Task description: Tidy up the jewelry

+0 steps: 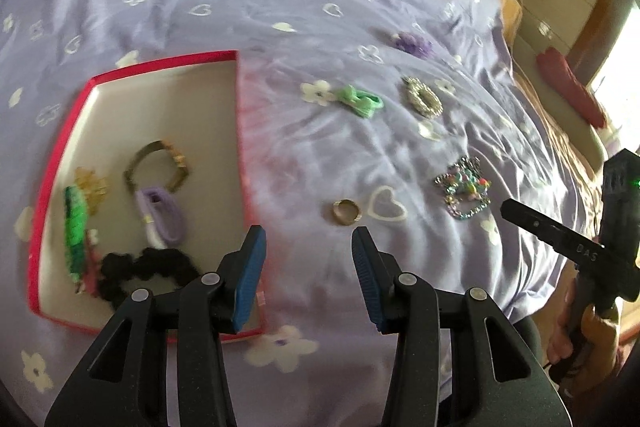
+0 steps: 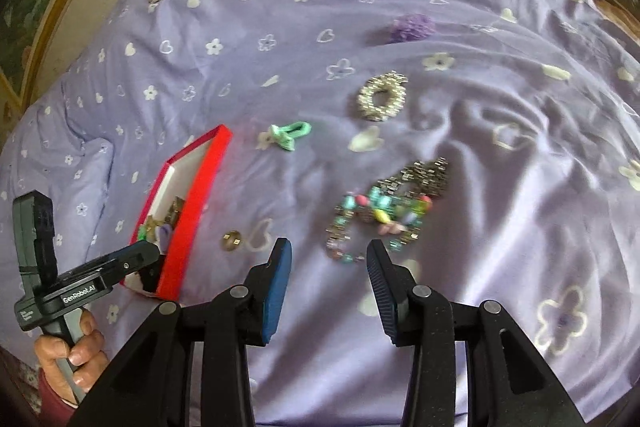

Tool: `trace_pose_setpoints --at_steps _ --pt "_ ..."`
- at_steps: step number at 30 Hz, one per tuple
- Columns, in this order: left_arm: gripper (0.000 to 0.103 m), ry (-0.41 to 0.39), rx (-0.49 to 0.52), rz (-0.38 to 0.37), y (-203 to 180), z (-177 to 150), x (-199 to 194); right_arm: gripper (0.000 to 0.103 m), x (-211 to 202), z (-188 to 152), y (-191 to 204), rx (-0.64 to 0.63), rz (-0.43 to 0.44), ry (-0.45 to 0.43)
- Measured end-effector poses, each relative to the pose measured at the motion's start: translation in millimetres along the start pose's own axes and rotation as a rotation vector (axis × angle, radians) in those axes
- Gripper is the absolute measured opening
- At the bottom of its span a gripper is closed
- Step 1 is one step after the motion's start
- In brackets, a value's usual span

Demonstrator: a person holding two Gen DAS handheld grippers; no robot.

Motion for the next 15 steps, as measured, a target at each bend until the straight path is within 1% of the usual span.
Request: trace_pose_setpoints --at_steps 6,10,12,15 --pt "0.047 0.045 0.059 -0.007 -23 -4 27 0.042 7 -1 -11 0.0 -0.016 0.007" --pt "0.047 0.064 0.085 0.003 -29 -3 44 0.042 12 6 -7 -0.049 -0.022 -0.004" --pt "0.047 0.07 0.097 0.01 -32 -1 51 0.042 17 10 -5 -0.085 -0.039 -0.008" --pt "0.047 0.072 0.11 0.022 -32 0 60 0.04 29 11 -7 -0.111 -0.054 0.01"
Point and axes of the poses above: each gripper's, at about its wrist camera, not at the fingertips, and x roughly the way its jaws point, y to its left, z to its top, the point moved 9 cm from there along x, roughly the way its jaws point, and after that the axes turned 8 degrees about -y, right-handed, at the moved point
